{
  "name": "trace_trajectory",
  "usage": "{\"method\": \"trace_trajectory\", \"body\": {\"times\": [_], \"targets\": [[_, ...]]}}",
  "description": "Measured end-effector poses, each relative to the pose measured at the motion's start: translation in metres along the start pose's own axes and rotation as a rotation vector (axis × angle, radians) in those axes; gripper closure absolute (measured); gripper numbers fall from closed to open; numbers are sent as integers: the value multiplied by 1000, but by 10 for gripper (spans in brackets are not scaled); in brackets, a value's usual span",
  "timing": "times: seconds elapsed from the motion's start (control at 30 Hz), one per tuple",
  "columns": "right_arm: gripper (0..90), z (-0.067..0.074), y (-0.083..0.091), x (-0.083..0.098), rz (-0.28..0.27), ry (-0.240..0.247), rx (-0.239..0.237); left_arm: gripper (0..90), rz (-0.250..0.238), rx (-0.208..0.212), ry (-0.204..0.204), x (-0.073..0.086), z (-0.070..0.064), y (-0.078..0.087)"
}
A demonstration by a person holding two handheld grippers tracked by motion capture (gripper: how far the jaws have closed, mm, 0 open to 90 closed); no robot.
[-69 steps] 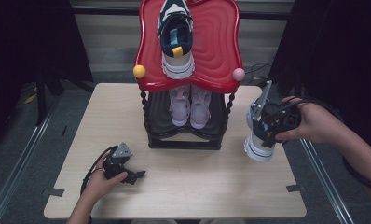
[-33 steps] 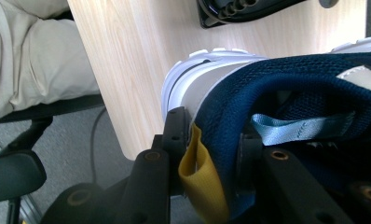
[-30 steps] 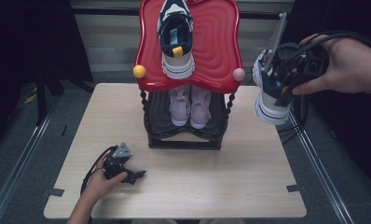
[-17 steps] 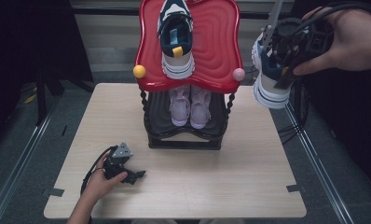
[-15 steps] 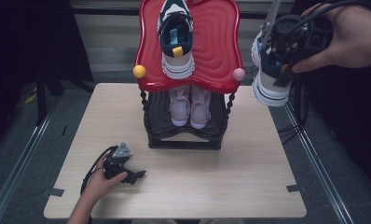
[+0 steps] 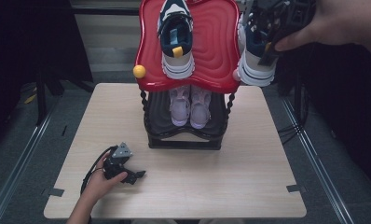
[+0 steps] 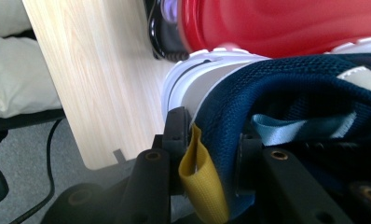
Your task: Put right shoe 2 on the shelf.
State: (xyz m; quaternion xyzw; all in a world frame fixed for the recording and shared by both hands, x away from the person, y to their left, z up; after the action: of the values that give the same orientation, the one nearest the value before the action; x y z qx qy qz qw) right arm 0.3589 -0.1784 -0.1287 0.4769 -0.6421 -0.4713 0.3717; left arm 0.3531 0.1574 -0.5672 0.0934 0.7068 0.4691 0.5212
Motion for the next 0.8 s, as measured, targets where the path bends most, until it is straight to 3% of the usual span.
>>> {"method": "trace_trajectory", "body": {"times": [0.23,0.63,0.8], "targets": [[725,-12,2,-21,-10,17,30,0,-1,1,1,0,0,0],[725,-21,-20,-51,-17,52,44,0,1,0,-2,0,0,0],[724,-25,-23,-60,-27,52,76,0,1,0,-1,0,0,0]]}}
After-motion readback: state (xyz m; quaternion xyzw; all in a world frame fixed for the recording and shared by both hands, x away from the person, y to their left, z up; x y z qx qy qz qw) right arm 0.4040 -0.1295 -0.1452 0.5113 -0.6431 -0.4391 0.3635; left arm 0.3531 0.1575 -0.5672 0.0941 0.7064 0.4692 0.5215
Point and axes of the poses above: each handheld gripper's, and its own axes: y roughly backward along the jaws, x roughly out of its underside, z roughly to its left, the point moved 8 cm from there along -y, roughly forward along the jaws, and after that the axes turned 4 degrees about z, right-handed, at the moved point
